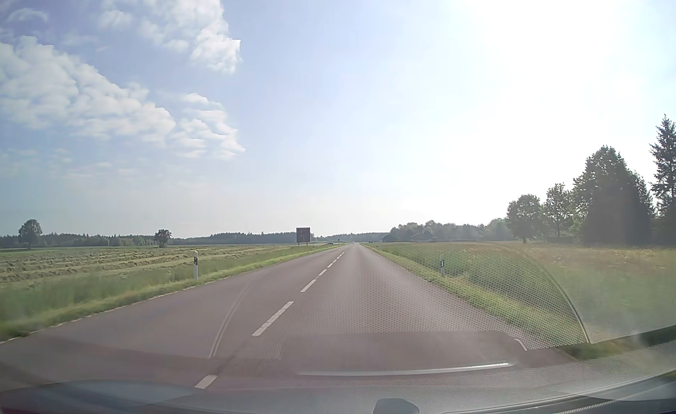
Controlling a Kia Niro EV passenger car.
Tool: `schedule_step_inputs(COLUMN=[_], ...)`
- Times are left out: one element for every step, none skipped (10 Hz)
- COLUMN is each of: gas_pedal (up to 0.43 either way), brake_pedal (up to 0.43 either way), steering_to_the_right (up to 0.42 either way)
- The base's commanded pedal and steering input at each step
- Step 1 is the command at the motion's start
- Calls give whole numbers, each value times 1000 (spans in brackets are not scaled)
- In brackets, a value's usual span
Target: Follow the waypoints while adhering to traffic rules and regulations
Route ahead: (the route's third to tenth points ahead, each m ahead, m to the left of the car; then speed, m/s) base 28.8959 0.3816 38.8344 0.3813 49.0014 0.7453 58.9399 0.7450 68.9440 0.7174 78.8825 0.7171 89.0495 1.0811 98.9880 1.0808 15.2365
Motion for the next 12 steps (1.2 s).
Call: schedule_step_inputs(gas_pedal=[299, 299, 299, 299, 287, 287, 287, 287, 287, 287, 287, 287], brake_pedal=[0, 0, 0, 0, 0, 0, 0, 0, 0, 0, 0, 0], steering_to_the_right=[-4, -4, -4, -4, -4, -4, -5, -6, -6, -5, -5, -5])
